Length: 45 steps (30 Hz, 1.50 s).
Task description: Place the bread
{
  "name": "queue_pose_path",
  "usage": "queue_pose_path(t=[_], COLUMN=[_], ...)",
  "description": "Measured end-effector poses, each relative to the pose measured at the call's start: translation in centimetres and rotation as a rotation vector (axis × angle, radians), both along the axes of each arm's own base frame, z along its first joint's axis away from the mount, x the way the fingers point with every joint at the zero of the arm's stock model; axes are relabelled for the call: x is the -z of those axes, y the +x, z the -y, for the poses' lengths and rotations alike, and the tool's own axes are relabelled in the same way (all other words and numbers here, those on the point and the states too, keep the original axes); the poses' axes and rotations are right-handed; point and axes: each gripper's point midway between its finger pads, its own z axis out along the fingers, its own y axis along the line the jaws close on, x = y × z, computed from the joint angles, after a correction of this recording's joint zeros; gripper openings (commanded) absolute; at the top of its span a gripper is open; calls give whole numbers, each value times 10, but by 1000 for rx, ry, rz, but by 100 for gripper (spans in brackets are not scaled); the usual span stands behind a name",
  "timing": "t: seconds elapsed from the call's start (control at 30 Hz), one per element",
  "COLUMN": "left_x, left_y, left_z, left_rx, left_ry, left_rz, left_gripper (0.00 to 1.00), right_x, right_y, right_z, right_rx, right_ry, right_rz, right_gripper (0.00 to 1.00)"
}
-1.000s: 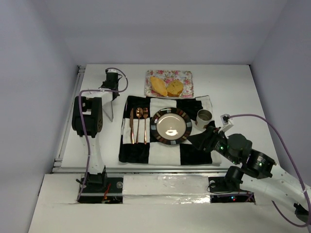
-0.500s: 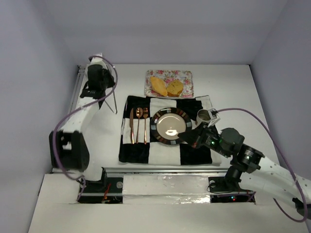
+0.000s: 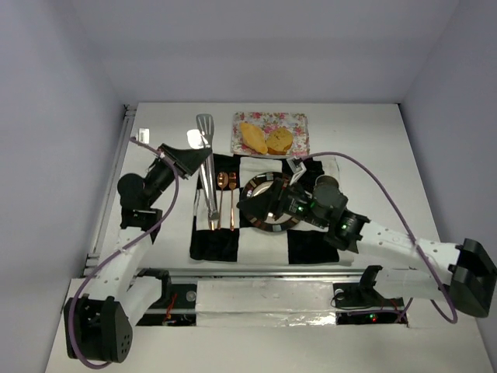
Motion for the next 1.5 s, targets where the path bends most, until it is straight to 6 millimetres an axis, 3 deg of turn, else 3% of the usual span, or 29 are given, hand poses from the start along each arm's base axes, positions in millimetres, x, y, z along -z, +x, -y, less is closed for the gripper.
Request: queue_pose_path(t=[0.2, 0.33, 0.43, 0.6, 0.77, 1.03, 1.27, 1.5], left_x=[-14, -21, -18, -9, -9, -12, 5, 2], left_y=[-40, -59, -67, -69, -70, -83, -80, -79], left_z=[14, 26, 32, 36, 38, 54, 58, 56], left_rx=[166, 254, 290, 297, 299, 352, 336, 312], left_ry=[-204, -259, -281, -301, -323, -350, -360, -364], left_rz=[0, -2, -13, -47, -62, -72, -122, -97], left_gripper=[0, 0, 0, 0, 0, 0, 0, 0], right_x=[17, 23, 13, -2, 2, 1, 22, 19], right_y=[11, 2, -9, -22, -26, -28, -33, -28], right_z=[-32, -48, -58, -59, -47, -59, -74, -75], right_rx=[-34, -91, -157, -212, -194, -207, -228, -190], right_ry=[1, 22, 85, 184, 195, 188, 157, 178], right_rz=[1, 9, 36, 63, 56, 53, 5, -18], right_gripper=[100, 100, 100, 99, 99, 98, 88, 78])
